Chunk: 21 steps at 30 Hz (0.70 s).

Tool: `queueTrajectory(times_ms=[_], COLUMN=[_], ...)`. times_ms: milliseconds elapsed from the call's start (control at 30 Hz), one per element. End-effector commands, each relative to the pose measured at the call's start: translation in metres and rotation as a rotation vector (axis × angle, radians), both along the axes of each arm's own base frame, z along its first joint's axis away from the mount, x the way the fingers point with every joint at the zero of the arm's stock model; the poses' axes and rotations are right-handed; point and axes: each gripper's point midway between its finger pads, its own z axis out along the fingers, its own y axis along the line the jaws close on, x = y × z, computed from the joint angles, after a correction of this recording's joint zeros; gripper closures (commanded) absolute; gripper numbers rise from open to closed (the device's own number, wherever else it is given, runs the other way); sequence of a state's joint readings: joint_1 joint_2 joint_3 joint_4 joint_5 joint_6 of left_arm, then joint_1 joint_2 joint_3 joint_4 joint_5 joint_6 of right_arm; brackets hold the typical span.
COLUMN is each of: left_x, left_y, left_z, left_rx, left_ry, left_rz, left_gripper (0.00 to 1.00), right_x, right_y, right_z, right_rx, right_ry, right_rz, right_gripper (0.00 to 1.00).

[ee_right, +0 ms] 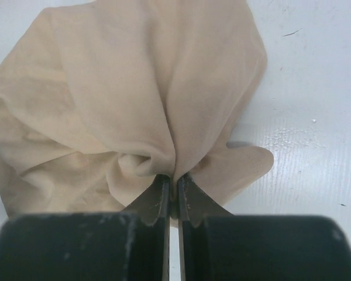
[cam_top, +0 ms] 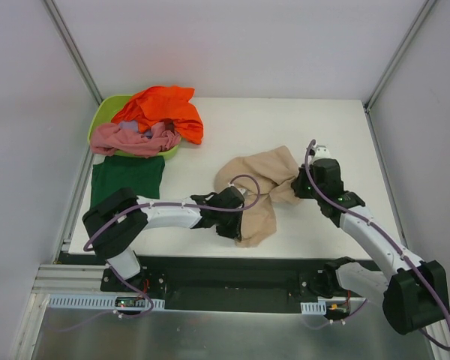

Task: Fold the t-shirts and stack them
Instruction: Flatten out the tshirt

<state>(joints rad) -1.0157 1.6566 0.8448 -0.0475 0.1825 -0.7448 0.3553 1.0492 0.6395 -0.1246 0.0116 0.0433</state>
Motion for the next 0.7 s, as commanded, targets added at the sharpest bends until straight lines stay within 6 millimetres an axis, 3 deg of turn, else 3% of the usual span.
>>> queueTrajectory(times_ms=[0,233,367,467,533,667], left_x=[0.010,0.050,0.077,0.102,0.121,0.141], left_y=[0.021,0.072,0.099,0.120,0.139,0.174], left_z=[-0.001,0.035,0.067,0.108,0.143,0.224], left_rx=[0.129,0.236,0.213,0.189,0.192,0.177], left_ry=[-0.069,-0.277,-0.379,-0.512,-0.633,-0.855], left_rz=[0.041,0.151,0.264,0.352,0.443,0.590], left_gripper=[1.00,1.00,1.00,1.00,1.00,1.00], right_x=[0.003,0.000,-0.002,-0.003,-0.006,-0.014], right_y=[-0.010,-0.044,-0.061,-0.079,-0.089,-0.101], right_z=[0.010,0.018,0.043,0.074,0.101,0.164], right_rx=[-0.037,-0.119,-0.131,-0.151,-0.152,-0.125], right_ry=[-0.052,-0.084,-0.159,-0.244,-0.308,-0.465], right_rz=[-0.030,-0.181,-0.262,-0.332,-0.377,-0.414], right_gripper=[0.99,0.99,0.99,0.99,0.99,0.99])
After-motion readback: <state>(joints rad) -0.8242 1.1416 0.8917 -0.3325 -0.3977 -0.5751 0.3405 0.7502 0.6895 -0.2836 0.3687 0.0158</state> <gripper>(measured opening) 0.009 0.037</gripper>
